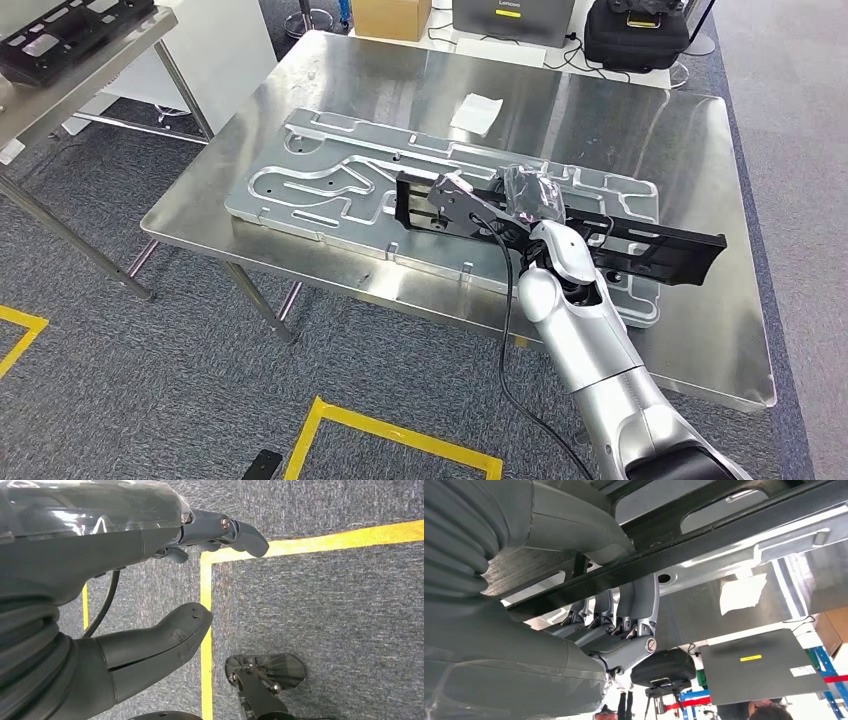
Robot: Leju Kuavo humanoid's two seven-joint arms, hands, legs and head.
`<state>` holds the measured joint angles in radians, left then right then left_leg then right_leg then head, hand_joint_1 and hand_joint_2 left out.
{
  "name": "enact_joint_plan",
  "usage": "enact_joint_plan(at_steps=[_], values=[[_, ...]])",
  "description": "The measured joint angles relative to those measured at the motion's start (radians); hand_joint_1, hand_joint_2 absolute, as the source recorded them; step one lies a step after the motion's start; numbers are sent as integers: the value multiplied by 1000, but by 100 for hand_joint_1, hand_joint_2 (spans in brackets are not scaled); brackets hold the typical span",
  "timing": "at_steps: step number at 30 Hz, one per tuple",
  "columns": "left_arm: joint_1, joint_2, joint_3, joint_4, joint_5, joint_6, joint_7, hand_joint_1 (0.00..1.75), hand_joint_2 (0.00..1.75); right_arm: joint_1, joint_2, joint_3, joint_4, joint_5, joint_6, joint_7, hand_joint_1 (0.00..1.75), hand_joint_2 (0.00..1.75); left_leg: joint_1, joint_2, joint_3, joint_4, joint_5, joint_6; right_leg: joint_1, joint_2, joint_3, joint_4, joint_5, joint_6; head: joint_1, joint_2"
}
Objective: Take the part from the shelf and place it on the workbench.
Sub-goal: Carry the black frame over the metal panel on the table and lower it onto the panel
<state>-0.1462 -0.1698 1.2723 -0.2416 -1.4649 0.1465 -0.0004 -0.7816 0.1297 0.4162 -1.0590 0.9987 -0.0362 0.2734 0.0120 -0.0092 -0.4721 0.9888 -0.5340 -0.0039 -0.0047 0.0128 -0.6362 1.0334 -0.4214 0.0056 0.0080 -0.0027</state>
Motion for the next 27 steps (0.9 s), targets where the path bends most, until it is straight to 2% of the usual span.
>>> enact_joint_plan(at_steps=[3,6,8,10,11,12,14,15,16,17,19,21,22,23,25,26,27], values=[[0,1,0,0,-1,1,1,0,175,0,0,0,0,0,0,-1,175,175,-2,0,-1,3,1,5,-5,0,2,-8,5,4,-1,0],[-1,-1,-5,0,-6,3,5,0,175,0,-1,0,-4,0,0,-1,175,175,6,5,24,-43,22,17,0,1,4,-12,3,14,0,0],[-1,-1,-9,0,-9,3,8,0,175,0,-2,0,-7,0,0,-2,175,175,16,10,43,-71,35,21,-2,0,-40,65,-29,22,7,0],[0,-1,-10,0,-10,3,10,0,175,6,-3,1,-5,-1,1,-2,175,175,20,12,50,-76,31,20,-12,-1,-114,182,-56,32,11,0],[1,-1,-11,0,-10,2,11,0,175,11,-4,1,-4,-2,1,-3,175,175,23,11,56,-75,24,16,-18,-2,-139,210,-47,37,11,0],[2,-1,-12,0,-10,2,11,0,175,16,-5,1,-2,-2,1,-3,175,175,27,9,64,-73,14,11,-24,-4,-148,205,-18,44,11,0],[4,-1,-13,1,-10,0,12,0,175,19,-6,3,-1,-2,0,-4,175,175,37,5,87,-64,-13,-5,-34,-9,-120,112,62,55,11,0],[3,-1,-14,1,-10,0,12,0,175,19,-8,4,1,-2,0,-4,175,175,40,3,94,-58,-28,-16,-33,-11,-104,74,87,58,13,0],[2,0,-14,2,-10,-1,13,0,175,17,-9,6,1,-2,-1,-5,175,175,41,1,98,-50,-40,-27,-31,-12,-90,48,89,53,16,0],[1,0,-15,2,-10,-1,14,0,175,13,-10,8,1,-1,-1,-6,175,175,41,1,99,-45,-48,-37,-26,-12,-83,42,71,44,16,0],[-2,-1,-15,3,-10,-1,16,0,175,1,-9,12,-1,1,-2,-8,175,175,42,0,101,-42,-55,-53,-20,-12,-70,36,35,14,13,0],[-4,-2,-16,4,-10,-1,16,0,175,-5,-8,15,-4,3,-1,-7,175,175,46,3,101,-23,-67,-60,-20,-12,-52,27,14,-7,6,0],[-4,-2,-16,4,-10,-1,16,0,175,-4,-8,15,-4,3,-1,-6,175,175,47,5,81,19,-83,-62,-19,-12,-40,20,8,-15,4,0],[-4,-3,-16,4,-10,-1,17,0,175,-1,-8,15,-4,3,-1,-5,175,175,45,7,44,84,-103,-61,-19,-13,-29,14,3,-21,1,0],[-3,-2,-16,4,-10,-1,17,0,175,5,-9,16,0,4,0,-5,175,175,39,7,-64,240,-138,-58,-14,-12,-15,6,-6,-28,-3,0],[-1,-2,-16,4,-10,-1,18,0,175,8,-8,16,2,4,0,-5,175,175,35,7,-110,288,-133,-54,-11,-10,-7,5,-12,-30,-5,0],[1,-2,-16,4,-10,-1,19,0,175,10,-8,17,5,5,1,-5,175,175,31,7,-141,300,-104,-48,-9,-9,3,4,-19,-30,-6,0]])
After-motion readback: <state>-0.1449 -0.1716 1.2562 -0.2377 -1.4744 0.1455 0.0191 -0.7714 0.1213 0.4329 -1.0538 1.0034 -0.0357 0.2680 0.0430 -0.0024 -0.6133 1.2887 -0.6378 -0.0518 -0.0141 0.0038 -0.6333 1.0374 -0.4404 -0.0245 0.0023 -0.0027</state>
